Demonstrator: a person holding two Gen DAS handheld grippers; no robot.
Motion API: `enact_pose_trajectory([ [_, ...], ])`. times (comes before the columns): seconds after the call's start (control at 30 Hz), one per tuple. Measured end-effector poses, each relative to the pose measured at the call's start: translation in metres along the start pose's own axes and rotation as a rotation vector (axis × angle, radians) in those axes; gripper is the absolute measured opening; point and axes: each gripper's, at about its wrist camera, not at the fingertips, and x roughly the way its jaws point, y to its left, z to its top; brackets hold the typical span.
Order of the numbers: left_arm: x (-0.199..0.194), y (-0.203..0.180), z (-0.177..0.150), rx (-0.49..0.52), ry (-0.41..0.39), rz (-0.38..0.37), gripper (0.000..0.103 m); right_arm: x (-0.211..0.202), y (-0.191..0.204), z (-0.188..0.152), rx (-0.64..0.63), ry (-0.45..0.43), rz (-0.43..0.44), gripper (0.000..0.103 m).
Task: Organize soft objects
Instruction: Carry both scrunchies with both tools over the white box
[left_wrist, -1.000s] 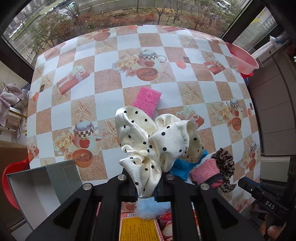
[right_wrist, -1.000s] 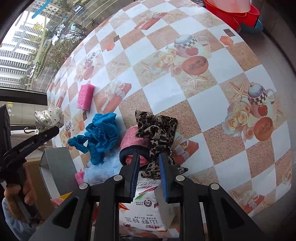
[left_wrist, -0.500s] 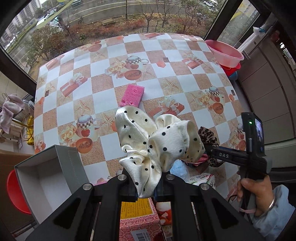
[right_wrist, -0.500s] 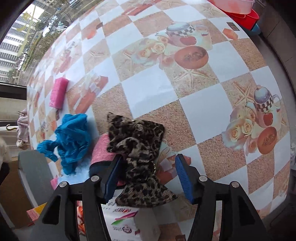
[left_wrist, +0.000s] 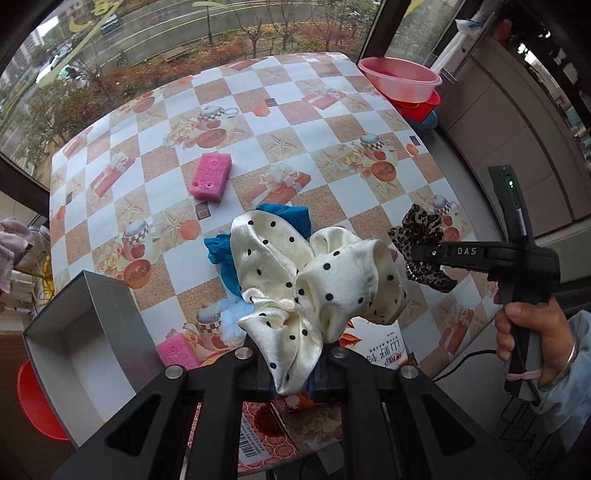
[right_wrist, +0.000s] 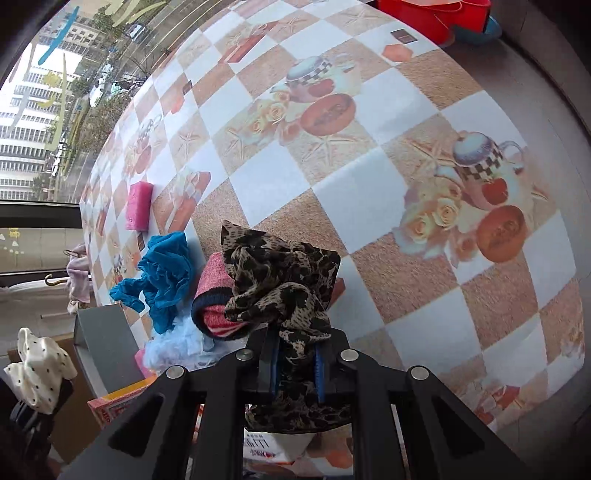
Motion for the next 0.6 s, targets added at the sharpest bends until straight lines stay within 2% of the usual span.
enact_pose_trajectory([
  [0.3,-0.011,-0.039,-0.048,0.204,0.028,-0.074,0.012,-0.034,-0.008,-0.065,0.032,0.0,0.012,0.015],
  [0.6,-0.023,-0.045,-0.097,0.301,0.031,-0.111,0.012,-0.04,0.016,-0.135,-0.039,0.049,-0.021,0.015],
])
